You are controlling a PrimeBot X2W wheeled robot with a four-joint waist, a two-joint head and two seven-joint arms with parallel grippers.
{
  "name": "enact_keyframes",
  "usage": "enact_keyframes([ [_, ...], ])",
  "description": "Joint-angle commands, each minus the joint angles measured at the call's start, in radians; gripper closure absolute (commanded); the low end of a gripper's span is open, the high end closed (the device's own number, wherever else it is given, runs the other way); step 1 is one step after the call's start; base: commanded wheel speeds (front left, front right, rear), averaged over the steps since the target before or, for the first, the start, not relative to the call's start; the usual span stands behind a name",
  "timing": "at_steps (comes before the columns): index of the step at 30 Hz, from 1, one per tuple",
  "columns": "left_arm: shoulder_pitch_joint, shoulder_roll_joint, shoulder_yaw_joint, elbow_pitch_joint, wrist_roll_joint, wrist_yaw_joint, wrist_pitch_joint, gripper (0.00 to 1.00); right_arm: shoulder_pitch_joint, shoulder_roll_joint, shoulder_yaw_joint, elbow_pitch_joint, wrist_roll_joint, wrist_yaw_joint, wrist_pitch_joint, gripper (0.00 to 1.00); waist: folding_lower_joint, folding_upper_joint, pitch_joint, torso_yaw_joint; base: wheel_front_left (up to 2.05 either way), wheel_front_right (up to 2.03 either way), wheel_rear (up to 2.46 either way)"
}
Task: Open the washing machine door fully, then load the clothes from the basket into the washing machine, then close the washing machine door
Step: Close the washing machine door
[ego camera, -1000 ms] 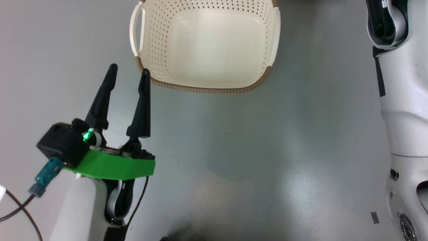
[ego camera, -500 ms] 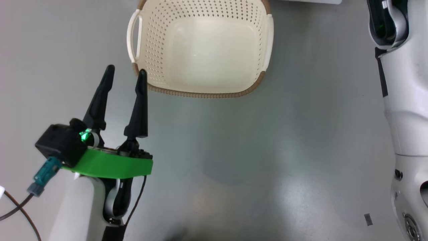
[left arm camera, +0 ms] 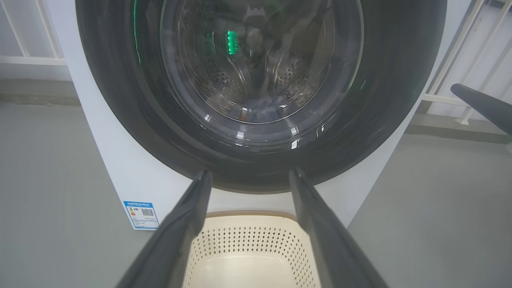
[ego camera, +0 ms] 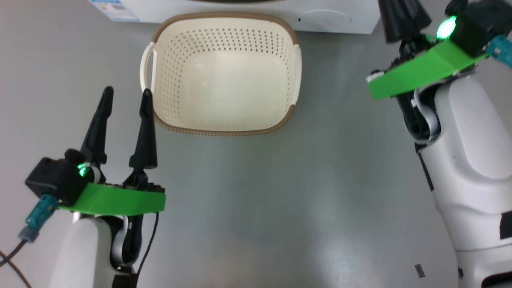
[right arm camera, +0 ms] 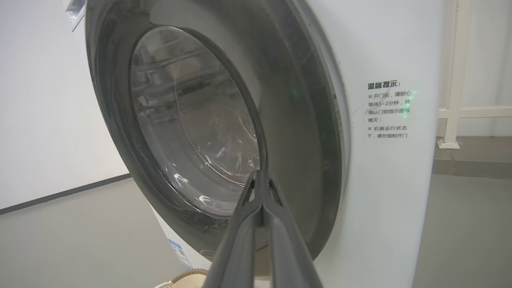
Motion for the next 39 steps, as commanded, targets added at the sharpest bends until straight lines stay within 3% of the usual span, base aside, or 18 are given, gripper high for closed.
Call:
enact_keyframes([
  [1,0.026,0.027,0.042,-0.021,0.016,-0.004,-0.006,0.00,0.043,0.021,0.017,-0.034,0.013,-0.006,0.000,1.00,0.0000,0.0000,-0.036,-0.030,0.00,0.00,0.00],
  [25,0.206,0.027,0.128,-0.027,0.091,-0.011,-0.006,0.00,0.426,0.040,-0.006,-0.104,-0.017,-0.006,0.000,1.00,0.0000,0.0000,-0.252,-0.181,0.00,0.00,0.00],
  [28,0.224,0.027,0.151,-0.025,0.088,-0.011,-0.006,0.00,0.448,0.046,-0.014,-0.108,-0.031,-0.006,0.000,0.57,0.0000,0.0000,-0.269,-0.189,0.00,0.00,0.00],
  [29,0.229,0.027,0.154,-0.024,0.090,-0.011,-0.006,0.00,0.455,0.048,-0.017,-0.108,-0.034,-0.006,0.000,0.20,0.0000,0.0000,-0.275,-0.191,0.00,0.00,0.00],
  [30,0.236,0.027,0.157,-0.023,0.091,-0.011,-0.006,0.00,0.462,0.048,-0.019,-0.108,-0.036,-0.006,0.000,0.05,0.0000,0.0000,-0.282,-0.193,0.00,0.00,0.00],
  [31,0.243,0.027,0.158,-0.022,0.093,-0.011,-0.006,0.00,0.469,0.049,-0.024,-0.108,-0.038,-0.006,0.000,0.00,0.0000,0.0000,-0.289,-0.194,0.00,0.00,0.00],
  [39,0.295,0.027,0.179,-0.022,0.095,-0.011,-0.006,0.00,0.540,0.066,-0.070,-0.119,-0.044,-0.006,0.000,0.00,0.0000,0.0000,-0.335,-0.208,0.00,0.00,0.00],
])
